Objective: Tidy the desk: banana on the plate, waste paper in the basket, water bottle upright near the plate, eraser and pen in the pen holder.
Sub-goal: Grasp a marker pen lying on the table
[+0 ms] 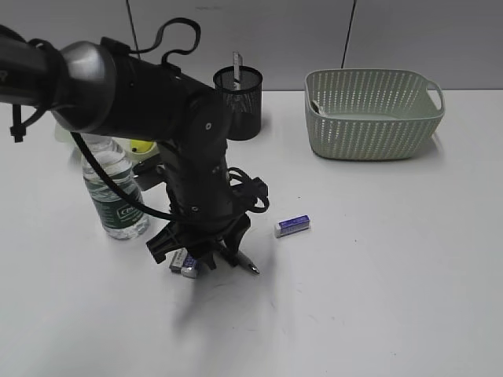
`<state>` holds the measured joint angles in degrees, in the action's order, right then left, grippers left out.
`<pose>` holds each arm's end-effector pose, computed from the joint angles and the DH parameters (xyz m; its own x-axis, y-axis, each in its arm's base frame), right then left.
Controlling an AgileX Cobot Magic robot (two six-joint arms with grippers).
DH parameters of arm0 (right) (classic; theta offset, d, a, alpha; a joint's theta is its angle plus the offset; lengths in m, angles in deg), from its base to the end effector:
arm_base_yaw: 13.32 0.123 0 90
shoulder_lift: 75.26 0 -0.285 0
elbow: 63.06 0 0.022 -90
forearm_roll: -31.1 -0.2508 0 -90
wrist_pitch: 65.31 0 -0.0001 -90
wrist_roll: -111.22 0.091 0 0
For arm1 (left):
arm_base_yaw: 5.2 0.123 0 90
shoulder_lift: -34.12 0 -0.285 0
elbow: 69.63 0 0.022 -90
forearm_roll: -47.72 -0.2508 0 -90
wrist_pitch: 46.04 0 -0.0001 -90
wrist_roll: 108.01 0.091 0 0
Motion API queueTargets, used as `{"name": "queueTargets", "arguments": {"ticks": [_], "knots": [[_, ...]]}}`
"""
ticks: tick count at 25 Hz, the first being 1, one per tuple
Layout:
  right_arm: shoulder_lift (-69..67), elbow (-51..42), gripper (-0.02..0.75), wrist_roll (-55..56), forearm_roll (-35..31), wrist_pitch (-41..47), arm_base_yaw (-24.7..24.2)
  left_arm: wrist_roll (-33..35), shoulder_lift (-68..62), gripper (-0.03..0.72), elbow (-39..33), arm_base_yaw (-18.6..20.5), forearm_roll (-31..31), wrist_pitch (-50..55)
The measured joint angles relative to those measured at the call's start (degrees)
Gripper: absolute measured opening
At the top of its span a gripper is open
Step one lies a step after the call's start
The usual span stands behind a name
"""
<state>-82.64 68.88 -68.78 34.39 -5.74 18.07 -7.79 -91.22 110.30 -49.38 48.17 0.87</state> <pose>-0.0030 -0.0071 0.2815 -0.3462 -0.2453 -0.9055 -0.4922 0.8692 -0.0473 0.2822 -0.2750 0.1379 -0.8094 -0.5870 -0.0174 -0.5800 0.8037 -0.1326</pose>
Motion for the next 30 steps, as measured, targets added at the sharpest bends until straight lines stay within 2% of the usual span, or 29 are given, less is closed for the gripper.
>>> {"name": "queueTargets", "arguments": {"ticks": [12,18,30], "knots": [[0.0,0.0,0.288,0.0,0.0,0.0,0.0,-0.4,-1.1,0.269,0.0,0.4,-1.7,-1.6],[0.0,0.0,0.288,0.0,0.0,0.0,0.0,-0.4,-1.5,0.264,0.0,1.9,-1.8,-3.0],[0.0,0.0,0.288,0.0,0.0,0.0,0.0,-0.5,-2.2,0.244,0.3,2.1,-1.1,-4.6]]}}
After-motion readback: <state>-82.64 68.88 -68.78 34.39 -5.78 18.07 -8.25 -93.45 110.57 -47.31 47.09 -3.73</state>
